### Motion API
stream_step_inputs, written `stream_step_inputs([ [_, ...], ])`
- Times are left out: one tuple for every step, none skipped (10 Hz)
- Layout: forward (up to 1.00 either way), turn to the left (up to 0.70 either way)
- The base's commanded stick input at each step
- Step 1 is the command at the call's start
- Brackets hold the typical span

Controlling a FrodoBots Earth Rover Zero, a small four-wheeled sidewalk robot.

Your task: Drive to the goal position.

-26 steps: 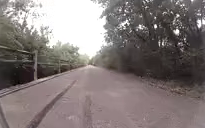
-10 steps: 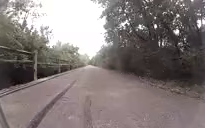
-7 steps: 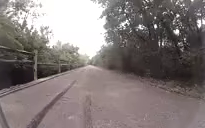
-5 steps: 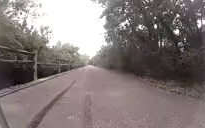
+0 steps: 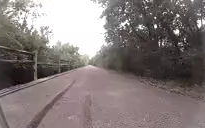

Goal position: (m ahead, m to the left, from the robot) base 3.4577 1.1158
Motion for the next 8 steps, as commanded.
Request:
stream_step_inputs([
  [0.07,0.0],
  [0.07,0.0],
  [0.07,0.0],
  [0.07,0.0],
  [0.07,0.0],
  [0.07,0.0],
  [0.07,0.0],
  [0.07,0.0],
])
